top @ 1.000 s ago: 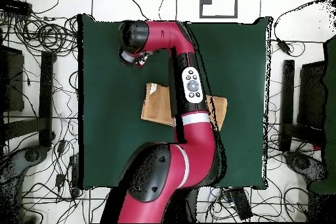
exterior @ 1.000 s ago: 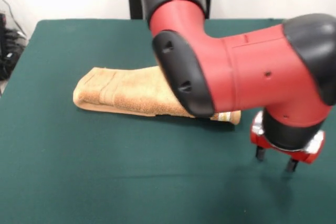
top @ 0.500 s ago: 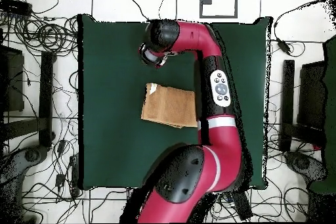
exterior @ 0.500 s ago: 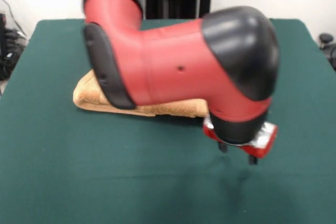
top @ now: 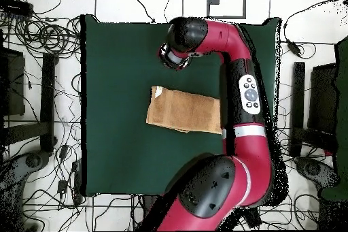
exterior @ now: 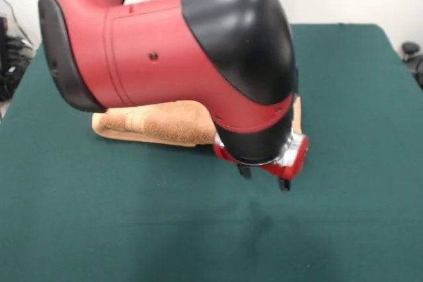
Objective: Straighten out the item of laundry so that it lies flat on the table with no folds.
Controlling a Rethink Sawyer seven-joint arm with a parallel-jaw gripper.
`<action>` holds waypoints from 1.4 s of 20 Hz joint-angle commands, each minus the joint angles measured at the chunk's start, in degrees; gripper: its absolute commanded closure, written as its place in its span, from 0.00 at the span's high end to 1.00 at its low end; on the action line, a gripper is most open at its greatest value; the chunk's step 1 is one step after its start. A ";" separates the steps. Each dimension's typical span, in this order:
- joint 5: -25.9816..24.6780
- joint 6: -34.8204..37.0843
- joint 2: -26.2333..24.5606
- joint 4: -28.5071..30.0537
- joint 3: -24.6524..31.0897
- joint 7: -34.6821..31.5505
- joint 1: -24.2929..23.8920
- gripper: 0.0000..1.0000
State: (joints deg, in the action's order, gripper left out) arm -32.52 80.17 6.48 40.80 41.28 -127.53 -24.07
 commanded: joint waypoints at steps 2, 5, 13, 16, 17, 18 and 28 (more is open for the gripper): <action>4.92 10.79 -4.02 3.52 1.90 19.60 1.60 1.00; 6.67 13.13 -6.36 0.75 2.76 20.28 2.08 1.00; 9.60 15.10 -11.68 -3.58 4.74 24.95 3.10 1.00; 0.72 4.47 -8.07 -3.68 0.45 27.80 5.10 1.00; -1.25 2.69 -7.28 -3.81 -0.63 27.64 5.67 1.00; -4.82 0.38 -5.82 -4.00 -2.56 27.14 6.87 1.00; -26.54 -7.92 11.96 7.21 -16.73 24.11 20.05 1.00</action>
State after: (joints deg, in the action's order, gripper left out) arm -49.19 81.36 9.05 38.63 32.03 -123.85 -10.62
